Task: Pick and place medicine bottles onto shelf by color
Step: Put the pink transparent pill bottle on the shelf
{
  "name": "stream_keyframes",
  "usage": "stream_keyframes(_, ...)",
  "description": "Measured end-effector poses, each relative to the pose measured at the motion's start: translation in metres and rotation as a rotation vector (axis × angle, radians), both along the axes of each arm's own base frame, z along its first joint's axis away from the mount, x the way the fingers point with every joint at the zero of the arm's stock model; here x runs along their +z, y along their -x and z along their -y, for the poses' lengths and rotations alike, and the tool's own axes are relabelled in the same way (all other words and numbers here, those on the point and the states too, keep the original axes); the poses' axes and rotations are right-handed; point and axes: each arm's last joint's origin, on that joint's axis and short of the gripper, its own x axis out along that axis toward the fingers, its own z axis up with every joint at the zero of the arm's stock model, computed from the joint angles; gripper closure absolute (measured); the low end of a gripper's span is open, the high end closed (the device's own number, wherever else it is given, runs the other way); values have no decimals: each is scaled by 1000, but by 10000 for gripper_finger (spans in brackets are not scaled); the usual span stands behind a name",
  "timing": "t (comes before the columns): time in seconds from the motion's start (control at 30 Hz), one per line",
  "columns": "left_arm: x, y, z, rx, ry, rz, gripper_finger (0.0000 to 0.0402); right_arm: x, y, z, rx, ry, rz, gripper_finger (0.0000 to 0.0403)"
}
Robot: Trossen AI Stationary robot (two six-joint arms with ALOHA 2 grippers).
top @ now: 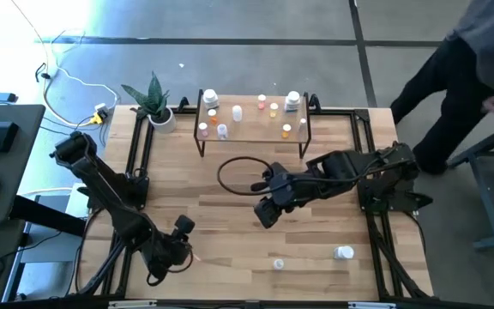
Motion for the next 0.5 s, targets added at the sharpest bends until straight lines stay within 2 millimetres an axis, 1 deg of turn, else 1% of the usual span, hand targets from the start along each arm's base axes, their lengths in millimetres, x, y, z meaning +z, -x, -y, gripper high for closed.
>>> stream_keyframes(0.13, 14, -1, -10, -19, -93, 106, 282, 0, -1, 0, -1, -6, 6, 224)
stream_keyframes(0.33, 33, -2, -27, -9, -277, 253, 282, 2, -5, 6, -25, -52, 22, 224)
stream_keyframes(0.5, 42, -5, -40, 1, -443, 317, 282, 3, -8, 15, -7, -103, 18, 224)
